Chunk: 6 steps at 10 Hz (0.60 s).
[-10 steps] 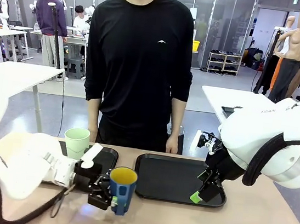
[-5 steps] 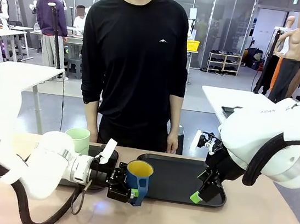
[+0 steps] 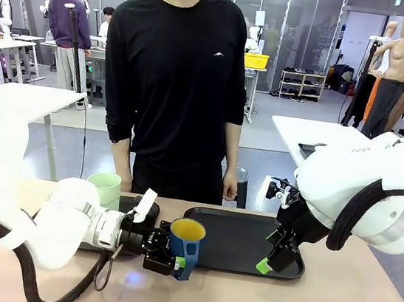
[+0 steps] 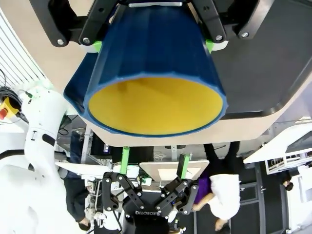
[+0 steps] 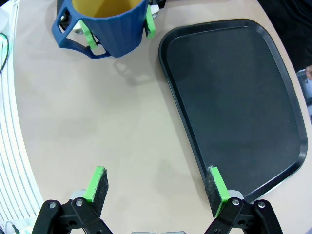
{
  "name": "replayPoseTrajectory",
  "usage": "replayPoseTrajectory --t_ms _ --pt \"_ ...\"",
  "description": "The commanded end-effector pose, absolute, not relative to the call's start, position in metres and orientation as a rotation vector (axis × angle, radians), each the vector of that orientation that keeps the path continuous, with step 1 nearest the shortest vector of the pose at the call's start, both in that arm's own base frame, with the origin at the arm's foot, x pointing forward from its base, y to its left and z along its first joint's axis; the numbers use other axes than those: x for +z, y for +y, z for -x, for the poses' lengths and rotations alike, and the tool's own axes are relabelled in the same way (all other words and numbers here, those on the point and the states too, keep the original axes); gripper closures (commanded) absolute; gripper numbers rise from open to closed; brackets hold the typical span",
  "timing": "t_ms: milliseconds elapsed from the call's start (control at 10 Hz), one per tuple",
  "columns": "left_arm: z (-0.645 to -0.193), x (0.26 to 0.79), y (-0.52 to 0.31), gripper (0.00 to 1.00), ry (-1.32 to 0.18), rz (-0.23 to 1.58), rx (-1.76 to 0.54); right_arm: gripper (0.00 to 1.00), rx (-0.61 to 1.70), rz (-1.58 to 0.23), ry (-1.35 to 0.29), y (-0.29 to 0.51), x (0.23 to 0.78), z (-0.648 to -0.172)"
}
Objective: Sort and store the cups by type.
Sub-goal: Pick up the Handle plastic cup and place it into the empty Flat Tray.
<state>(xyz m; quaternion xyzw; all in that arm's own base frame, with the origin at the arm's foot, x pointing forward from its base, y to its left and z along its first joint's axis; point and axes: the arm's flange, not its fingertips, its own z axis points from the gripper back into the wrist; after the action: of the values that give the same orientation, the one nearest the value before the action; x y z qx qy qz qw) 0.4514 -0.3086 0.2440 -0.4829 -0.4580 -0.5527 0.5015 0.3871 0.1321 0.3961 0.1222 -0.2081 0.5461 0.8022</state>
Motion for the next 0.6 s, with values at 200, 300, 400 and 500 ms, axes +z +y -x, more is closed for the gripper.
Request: replayPoseTrajectory --t_ms 200,300,400,500 --pt "-0.477 0.237 -0.346 0.28 -1.307 1.105 -1.232 0.00 1.149 -0.246 -0.444 0.134 0.394 -0.386" --pt "-0.482 0.237 -0.357 0.28 -1.334 1.111 -1.207 0.00 1.149 -0.246 -0.444 0.134 0.394 -0.386" --pt "-0.488 0.236 -0.369 0.28 -1.359 1.104 -1.186 0.00 1.149 -0.246 -0.444 0.134 0.394 -0.386" --pt "-0.493 0.234 -0.377 0.28 -1.359 1.092 -1.162 0.00 1.149 -0.246 -0.444 0.134 0.394 -0.386"
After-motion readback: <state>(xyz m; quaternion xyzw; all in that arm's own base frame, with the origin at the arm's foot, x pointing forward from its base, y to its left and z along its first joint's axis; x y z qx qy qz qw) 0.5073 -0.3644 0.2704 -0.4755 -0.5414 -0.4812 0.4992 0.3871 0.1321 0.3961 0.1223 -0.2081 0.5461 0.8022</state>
